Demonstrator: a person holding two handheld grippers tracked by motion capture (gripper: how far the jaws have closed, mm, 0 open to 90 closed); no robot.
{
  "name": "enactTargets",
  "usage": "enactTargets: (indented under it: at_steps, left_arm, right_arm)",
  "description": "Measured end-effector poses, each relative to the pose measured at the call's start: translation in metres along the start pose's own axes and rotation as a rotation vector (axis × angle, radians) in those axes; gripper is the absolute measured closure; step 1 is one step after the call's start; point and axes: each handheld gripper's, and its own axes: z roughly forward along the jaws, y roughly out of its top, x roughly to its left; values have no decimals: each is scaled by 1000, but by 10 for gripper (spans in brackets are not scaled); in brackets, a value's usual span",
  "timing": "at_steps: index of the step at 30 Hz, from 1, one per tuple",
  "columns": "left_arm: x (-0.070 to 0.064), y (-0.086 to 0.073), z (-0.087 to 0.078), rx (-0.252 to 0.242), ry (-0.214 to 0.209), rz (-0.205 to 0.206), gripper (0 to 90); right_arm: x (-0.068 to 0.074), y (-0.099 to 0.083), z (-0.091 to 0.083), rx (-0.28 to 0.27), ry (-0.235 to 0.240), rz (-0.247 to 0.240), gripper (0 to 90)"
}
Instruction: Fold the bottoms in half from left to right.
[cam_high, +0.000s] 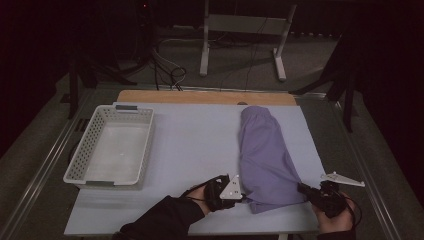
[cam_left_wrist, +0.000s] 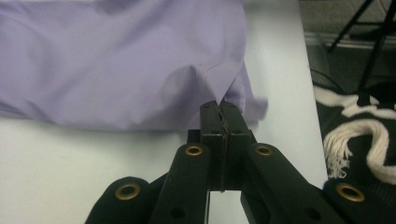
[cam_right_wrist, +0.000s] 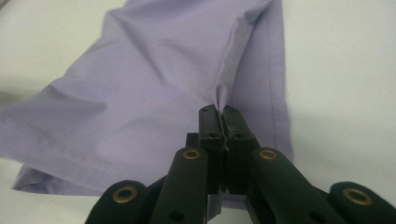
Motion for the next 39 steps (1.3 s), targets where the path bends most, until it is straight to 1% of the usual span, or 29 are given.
enactTargets:
  at_steps: [1, 3, 4, 6, 7, 8, 10, 12, 14, 16, 18, 19, 20, 22, 24, 25, 26, 27, 28, 29, 30, 31, 33, 34, 35, 36, 37, 38, 39]
  left_arm:
    - [0, 0, 0, 0, 0, 0, 900]
    - [1, 5, -8, -16, 8, 6, 900]
    - [2, 8, -11, -13, 9, 18, 900]
    - [2, 13, -15, -27, 20, 24, 900]
    - [2, 15, -16, -30, 14, 27, 900]
    - [2, 17, -17, -31, 19, 34, 900]
    - [3, 21, -17, -43, 1, 23, 900]
    - [2, 25, -15, -47, -1, 30, 900]
    - [0, 28, -9, -46, -9, 34, 900]
    - [-3, 28, 0, -39, -30, 41, 900]
    - [-7, 26, 11, -13, -57, 40, 900]
    - [-10, 24, 16, -7, -63, 42, 900]
    - [-12, 22, 21, 7, -76, 43, 900]
    - [-15, 16, 29, 38, -94, 46, 900]
    - [-19, 11, 37, 58, -112, 39, 900]
    - [-20, 8, 40, 68, -121, 32, 900]
    - [-22, 6, 42, 84, -129, 40, 900]
    - [-23, 4, 45, 86, -136, 31, 900]
    - [-24, 2, 48, 101, -148, 27, 900]
    - [-25, 0, 50, 110, -159, 28, 900]
    - [-25, -2, 51, 116, -167, 23, 897]
    - [-26, -3, 52, 120, -176, 14, 856]
    - [-25, -5, 50, 104, -156, 18, 686]
    - [-23, -5, 48, 91, -150, 17, 608]
    - [-21, -5, 45, 66, -149, -2, 559]
    - [-19, -4, 43, 48, -144, -14, 506]
    - [-17, -2, 42, 30, -137, -27, 506]
    - [-16, -1, 40, 20, -131, -18, 484]
    - [-15, 1, 40, 4, -131, -21, 484]
  right_arm:
    - [0, 0, 0, 0, 0, 0, 877]
    - [3, 2, -3, -7, 3, -7, 876]
    - [3, 4, -5, -15, 4, -9, 875]
    - [3, 8, -12, -43, -1, -9, 875]
    - [2, 10, -15, -53, -6, -6, 873]
    - [1, 11, -17, -63, -7, 1, 873]
    - [-2, 12, -21, -70, -6, 8, 873]
    - [-4, 11, -22, -63, -13, 11, 873]
    - [-9, 9, -20, -52, -18, 19, 872]
    - [-16, 5, -16, -20, -27, 36, 871]
    - [-18, 3, -14, -7, -31, 39, 871]
    - [-21, 2, -12, 6, -36, 39, 871]
    - [-22, 0, -10, 10, -46, 44, 871]
    - [-27, -2, -8, 39, -57, 44, 869]
    - [-31, -4, -6, 57, -79, 54, 869]
    - [-33, -6, -5, 67, -80, 64, 867]
    - [-35, -7, -4, 75, -78, 68, 864]
    - [-36, -8, -3, 85, -88, 76, 861]
    - [-37, -8, -1, 96, -86, 85, 848]
    - [-39, -9, 1, 109, -89, 80, 838]
    - [-39, -10, 3, 118, -104, 83, 822]
    - [-39, -11, 4, 131, -115, 71, 802]
    - [-38, -12, 6, 144, -128, 71, 731]
    - [-39, -11, 5, 131, -129, 68, 722]
    - [-38, -10, 4, 114, -126, 67, 695]
    - [-36, -8, 1, 64, -96, 50, 598]
    - [-36, -8, 1, 64, -96, 50, 598]
    - [-34, -5, 0, 28, -93, 38, 526]
    - [-34, -5, 0, 28, -93, 38, 526]
